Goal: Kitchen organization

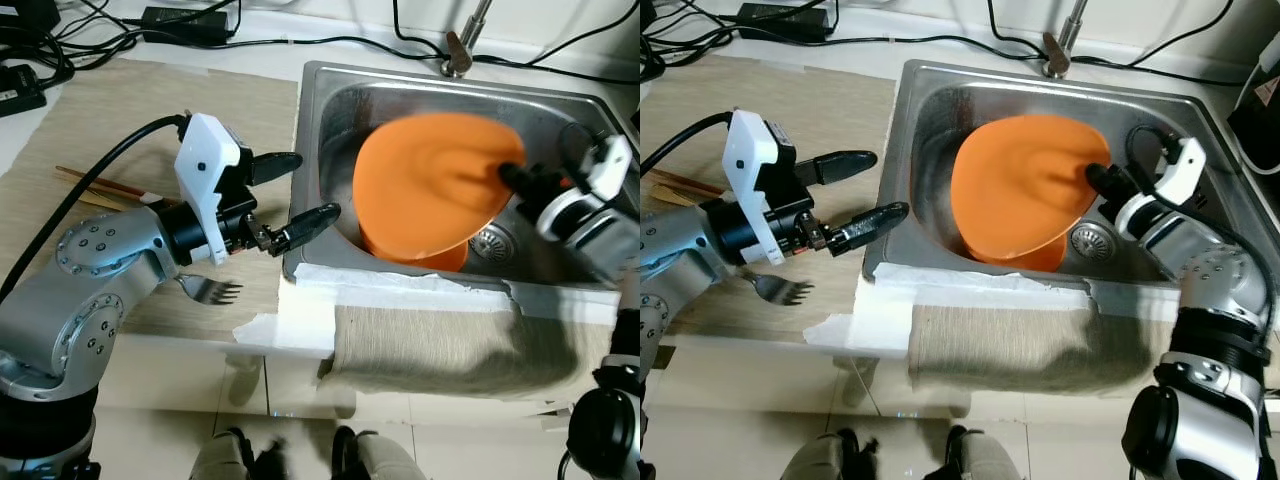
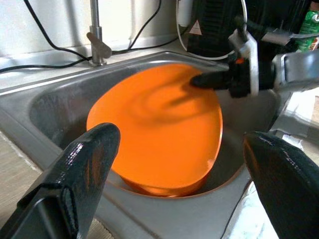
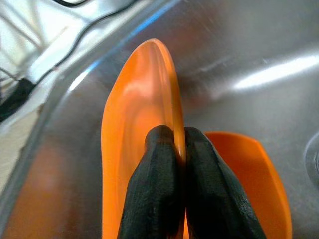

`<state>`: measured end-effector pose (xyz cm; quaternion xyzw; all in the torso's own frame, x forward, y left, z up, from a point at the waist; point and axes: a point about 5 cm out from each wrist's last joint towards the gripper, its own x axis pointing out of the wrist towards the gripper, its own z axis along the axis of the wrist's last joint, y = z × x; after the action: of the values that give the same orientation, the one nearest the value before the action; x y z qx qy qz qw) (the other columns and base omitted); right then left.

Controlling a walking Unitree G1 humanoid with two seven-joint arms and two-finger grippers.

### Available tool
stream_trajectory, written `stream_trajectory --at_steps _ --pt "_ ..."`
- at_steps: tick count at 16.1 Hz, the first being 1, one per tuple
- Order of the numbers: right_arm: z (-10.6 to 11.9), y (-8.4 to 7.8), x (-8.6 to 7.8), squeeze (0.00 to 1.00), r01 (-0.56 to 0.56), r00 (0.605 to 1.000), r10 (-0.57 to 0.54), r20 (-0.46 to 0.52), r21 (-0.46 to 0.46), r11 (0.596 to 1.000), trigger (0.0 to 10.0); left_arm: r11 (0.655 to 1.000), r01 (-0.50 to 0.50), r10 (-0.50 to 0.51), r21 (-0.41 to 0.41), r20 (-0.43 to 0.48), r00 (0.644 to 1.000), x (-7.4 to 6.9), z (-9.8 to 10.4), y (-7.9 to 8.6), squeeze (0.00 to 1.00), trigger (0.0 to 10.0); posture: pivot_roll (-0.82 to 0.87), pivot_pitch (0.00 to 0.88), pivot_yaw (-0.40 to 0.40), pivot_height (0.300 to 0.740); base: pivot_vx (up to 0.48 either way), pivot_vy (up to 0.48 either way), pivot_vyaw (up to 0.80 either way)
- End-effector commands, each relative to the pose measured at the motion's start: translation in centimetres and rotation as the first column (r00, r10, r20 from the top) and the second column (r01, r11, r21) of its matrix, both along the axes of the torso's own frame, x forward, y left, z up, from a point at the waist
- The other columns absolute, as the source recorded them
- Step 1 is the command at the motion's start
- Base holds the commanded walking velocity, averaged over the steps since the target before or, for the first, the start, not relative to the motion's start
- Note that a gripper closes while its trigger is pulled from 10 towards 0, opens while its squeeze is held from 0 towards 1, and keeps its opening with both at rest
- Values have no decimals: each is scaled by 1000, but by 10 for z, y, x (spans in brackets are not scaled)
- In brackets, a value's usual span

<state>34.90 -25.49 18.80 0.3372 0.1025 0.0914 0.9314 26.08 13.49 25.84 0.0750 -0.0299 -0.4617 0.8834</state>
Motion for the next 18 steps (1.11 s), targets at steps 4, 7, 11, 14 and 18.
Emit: stream_trajectory --at_steps 4,7,11,14,18 --pt "-14 8 12 0 -31 999 30 -21 -37 999 0 999 39 -39 17 -36 999 -5 -6 -10 0 10000 -147 186 -85 740 0 0 0" --pt "-22 11 19 0 -38 997 33 -63 -76 996 10000 999 37 -35 33 -42 999 -6 -8 -10 0 10000 -142 190 -82 740 0 0 0" --pt "-30 6 23 765 -18 995 5 -95 -132 991 10000 999 28 -26 40 -39 999 -6 -6 -9 0 10000 -136 191 -80 740 0 0 0" --pt "-36 0 21 1000 -2 994 -14 -111 -150 989 10000 999 25 -23 43 -37 999 -5 -6 -8 0 10000 -138 189 -76 740 0 0 0" --pt "-37 -11 20 1000 26 992 -51 -112 -215 976 10000 998 30 -28 48 -31 999 -4 -4 -9 0 10000 -140 183 -74 740 0 0 0"
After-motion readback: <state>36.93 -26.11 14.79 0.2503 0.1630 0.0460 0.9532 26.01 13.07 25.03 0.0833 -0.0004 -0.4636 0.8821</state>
